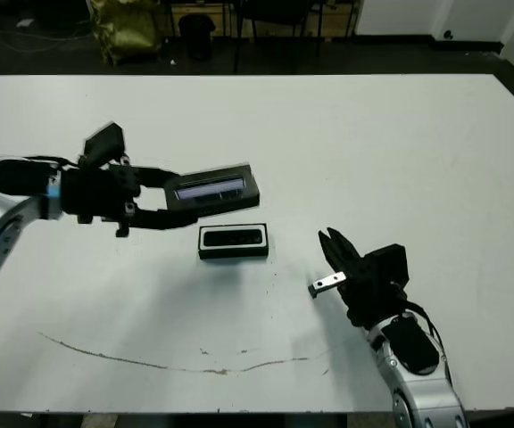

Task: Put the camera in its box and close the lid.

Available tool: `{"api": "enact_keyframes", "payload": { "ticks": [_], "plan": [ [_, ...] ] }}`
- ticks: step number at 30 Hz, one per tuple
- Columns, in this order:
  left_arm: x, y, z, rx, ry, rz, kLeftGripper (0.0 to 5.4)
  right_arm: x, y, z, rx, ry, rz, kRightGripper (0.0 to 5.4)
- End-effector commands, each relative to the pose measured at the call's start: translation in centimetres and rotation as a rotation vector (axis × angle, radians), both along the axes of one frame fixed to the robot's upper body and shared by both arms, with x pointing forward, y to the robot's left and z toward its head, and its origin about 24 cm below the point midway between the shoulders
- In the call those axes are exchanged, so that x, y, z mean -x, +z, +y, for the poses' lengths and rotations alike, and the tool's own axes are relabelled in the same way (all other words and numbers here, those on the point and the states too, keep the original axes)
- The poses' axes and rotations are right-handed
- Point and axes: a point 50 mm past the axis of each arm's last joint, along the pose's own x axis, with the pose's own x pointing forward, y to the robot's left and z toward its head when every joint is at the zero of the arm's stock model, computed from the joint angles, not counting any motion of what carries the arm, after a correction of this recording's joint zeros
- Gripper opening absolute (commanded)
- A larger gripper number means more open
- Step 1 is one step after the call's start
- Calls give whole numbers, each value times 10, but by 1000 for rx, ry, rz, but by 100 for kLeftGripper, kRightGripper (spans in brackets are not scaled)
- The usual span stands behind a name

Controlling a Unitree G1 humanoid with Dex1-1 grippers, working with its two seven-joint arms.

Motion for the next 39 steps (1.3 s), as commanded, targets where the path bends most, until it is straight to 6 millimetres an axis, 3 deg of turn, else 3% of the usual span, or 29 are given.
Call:
{"api": "enact_keyframes", "payload": {
  "ticks": [1,21,39],
  "plan": [
    [-5,-4,-3,-39,-28,9,242,0,-5,-6,11,-24,38,0],
    [-34,-14,-24,-116,-117,37,242,-4,-12,-8,35,-4,70,0],
    [-35,-29,-24,-168,-134,130,242,-13,-12,-3,45,91,79,0]
  ]
}}
